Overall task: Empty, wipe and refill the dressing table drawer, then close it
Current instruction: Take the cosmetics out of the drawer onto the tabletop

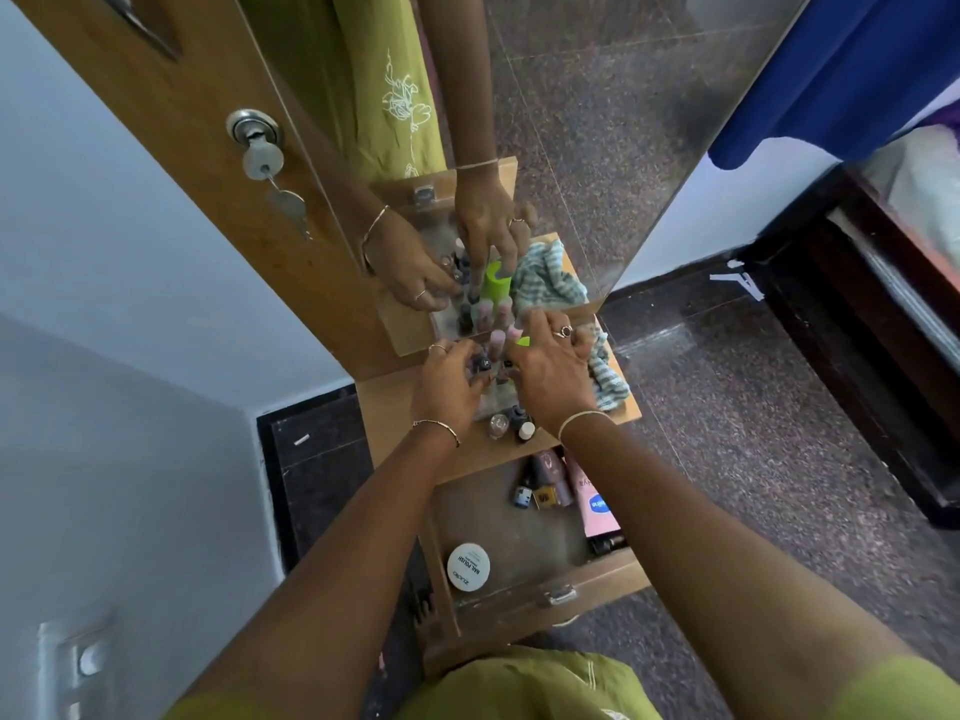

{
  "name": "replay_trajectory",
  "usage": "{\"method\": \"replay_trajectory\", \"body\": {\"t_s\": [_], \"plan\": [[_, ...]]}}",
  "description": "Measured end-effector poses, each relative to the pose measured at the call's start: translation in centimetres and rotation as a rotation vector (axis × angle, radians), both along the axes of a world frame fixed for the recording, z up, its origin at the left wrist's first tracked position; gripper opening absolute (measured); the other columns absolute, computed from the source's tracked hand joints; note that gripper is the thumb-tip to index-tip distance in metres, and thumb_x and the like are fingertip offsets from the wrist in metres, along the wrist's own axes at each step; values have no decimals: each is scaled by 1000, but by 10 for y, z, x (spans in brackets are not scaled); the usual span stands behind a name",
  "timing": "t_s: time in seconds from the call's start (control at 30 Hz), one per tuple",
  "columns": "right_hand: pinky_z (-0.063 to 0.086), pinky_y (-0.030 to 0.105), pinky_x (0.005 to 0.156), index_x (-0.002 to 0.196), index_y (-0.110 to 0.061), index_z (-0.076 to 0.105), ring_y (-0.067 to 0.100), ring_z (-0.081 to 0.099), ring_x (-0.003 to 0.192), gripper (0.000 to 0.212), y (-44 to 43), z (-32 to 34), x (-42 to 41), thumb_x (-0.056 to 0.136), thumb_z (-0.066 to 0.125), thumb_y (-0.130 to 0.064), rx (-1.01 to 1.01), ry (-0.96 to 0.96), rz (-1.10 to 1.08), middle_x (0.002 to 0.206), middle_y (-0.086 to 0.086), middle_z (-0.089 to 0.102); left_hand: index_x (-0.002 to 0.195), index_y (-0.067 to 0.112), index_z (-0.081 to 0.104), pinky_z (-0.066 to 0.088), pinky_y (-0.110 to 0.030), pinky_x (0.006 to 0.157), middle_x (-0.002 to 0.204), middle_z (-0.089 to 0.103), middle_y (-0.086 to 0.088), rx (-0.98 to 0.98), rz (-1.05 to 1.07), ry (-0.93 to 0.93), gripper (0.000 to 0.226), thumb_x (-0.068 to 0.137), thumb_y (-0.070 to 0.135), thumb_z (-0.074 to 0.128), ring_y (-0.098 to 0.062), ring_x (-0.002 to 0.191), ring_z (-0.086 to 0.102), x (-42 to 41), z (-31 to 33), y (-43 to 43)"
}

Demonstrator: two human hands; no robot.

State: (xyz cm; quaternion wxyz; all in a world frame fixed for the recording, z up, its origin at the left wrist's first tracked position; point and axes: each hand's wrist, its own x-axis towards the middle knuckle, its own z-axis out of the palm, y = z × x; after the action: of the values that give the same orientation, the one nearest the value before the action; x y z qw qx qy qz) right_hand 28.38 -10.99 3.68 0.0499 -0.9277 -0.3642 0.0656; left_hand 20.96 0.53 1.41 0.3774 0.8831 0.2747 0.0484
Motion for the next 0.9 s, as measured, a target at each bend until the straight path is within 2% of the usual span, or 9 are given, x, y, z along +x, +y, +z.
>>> {"method": "replay_trajectory", "body": {"t_s": [0.13,0.27,0.37,0.47,0.57,0.67,0.73,0.83,0.9], "plan": [[35,53,100,127,-23,54,31,36,121,46,0,-4,-1,85,62,-7,44,-12,11,132,6,29,101,17,63,48,-38,79,105,52,-6,35,-1,34,23,80,18,71,-25,93,56,0,-2,-1],[35,54,101,123,-22,57,32,35,122,44,1,-7,-2,84,60,-3,62,-11,19,134,7,28,99,19,65,49,-38,76,104,52,-5,77,15,47,21,79,19,71,-26,92,56,-1,-5,-2],[36,53,102,121,-22,59,33,36,121,43,2,-7,-2,84,58,-2,53,-9,27,135,7,26,102,19,67,49,-40,80,105,52,-4,66,26,33,23,80,18,71,-24,95,55,-3,-7,-4],[35,54,102,126,-23,55,32,30,124,47,2,-8,-2,84,55,-2,49,-7,30,136,7,26,105,20,66,50,-42,79,105,52,-4,61,37,32,25,80,17,70,-25,95,55,-5,-9,-6],[29,53,105,134,-23,47,32,25,126,57,1,-9,-3,83,54,-1,13,-28,43,137,9,27,107,20,66,50,-42,79,107,52,-5,58,41,27,26,81,18,70,-25,96,56,-6,-10,-6],[27,55,107,138,-24,42,33,28,125,61,0,-9,-4,83,55,-1,7,-22,42,140,9,23,108,21,65,50,-42,78,108,51,-3,54,45,35,27,82,21,70,-23,96,56,-7,-9,-6],[29,55,106,140,-25,41,34,31,127,62,1,-9,-4,84,56,-2,10,-4,42,141,9,24,108,21,64,50,-40,77,108,51,-2,43,42,25,28,81,22,71,-22,95,57,-10,-9,-5],[19,52,108,140,-27,40,33,28,128,62,0,-9,-5,84,59,-8,-18,-41,32,140,9,28,111,22,61,50,-38,77,108,51,0,39,39,28,33,80,24,71,-19,96,56,-17,-9,-3],[18,53,107,137,-26,45,34,27,129,57,-2,-7,-6,84,64,-19,-16,-26,37,140,10,29,112,21,60,50,-38,76,105,51,1,30,32,22,34,80,22,69,-19,95,55,-24,-9,-1]]}}
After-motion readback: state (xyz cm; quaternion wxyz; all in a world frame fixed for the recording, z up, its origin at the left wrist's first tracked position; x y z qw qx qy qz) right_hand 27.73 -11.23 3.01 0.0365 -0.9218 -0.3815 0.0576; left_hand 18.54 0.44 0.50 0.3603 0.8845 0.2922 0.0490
